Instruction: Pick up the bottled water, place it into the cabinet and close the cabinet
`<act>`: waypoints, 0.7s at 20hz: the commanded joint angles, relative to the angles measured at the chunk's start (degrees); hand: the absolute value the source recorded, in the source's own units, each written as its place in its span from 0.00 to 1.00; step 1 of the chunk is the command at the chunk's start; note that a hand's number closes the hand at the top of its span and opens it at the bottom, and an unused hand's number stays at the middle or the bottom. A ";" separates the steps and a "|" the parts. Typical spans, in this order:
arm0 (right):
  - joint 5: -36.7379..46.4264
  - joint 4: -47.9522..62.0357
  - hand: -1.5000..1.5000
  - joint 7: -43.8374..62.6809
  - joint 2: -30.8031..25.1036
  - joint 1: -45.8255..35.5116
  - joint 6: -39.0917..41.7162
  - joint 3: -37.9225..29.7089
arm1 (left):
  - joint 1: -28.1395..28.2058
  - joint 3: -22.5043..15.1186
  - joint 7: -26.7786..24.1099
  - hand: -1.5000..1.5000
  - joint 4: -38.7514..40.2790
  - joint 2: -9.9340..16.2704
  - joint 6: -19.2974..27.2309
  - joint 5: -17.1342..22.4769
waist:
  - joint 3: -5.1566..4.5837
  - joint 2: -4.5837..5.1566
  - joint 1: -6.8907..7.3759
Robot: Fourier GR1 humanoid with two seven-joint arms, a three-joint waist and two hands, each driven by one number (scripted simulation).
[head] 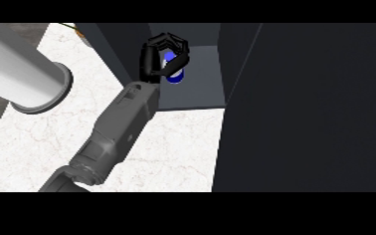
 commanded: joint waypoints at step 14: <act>6.62 -5.43 0.00 -0.68 -4.83 5.10 -2.48 2.28 | 28.50 -13.94 11.00 1.00 -39.54 2.69 -12.64 8.01 | 0.19 -1.78 4.30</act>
